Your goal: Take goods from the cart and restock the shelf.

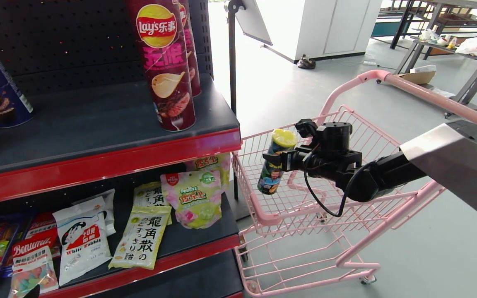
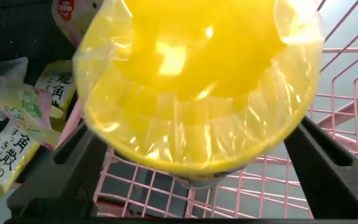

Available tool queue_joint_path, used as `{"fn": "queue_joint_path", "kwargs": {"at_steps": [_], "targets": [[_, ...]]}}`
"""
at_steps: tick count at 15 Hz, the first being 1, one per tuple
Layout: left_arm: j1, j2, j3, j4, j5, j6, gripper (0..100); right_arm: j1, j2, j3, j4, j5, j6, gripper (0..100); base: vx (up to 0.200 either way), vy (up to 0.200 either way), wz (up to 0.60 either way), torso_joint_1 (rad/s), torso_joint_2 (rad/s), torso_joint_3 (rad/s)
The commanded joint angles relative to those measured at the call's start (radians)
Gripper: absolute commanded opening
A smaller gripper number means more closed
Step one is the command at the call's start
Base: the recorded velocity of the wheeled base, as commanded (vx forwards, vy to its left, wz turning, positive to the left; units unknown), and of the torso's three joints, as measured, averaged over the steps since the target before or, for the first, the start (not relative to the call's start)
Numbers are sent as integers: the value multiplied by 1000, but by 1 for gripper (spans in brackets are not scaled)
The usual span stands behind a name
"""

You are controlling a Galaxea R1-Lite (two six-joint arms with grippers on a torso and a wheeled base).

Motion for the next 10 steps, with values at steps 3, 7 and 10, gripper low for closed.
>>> {"fn": "queue_joint_path", "kwargs": {"at_steps": [3,7,10], "targets": [[1,1,-3,-1,12,0,100,-2,74,-73,-1,1,19,0,0,0,0,0,0,0],[1,2,-11,-1,15,4,100,4,92,-76,-9,-2,31,0,0,0,0,0,0,0],[-1,2,-12,-1,15,4,100,4,-3,-19,-29,-28,22,0,0,0,0,0,0,0]]}}
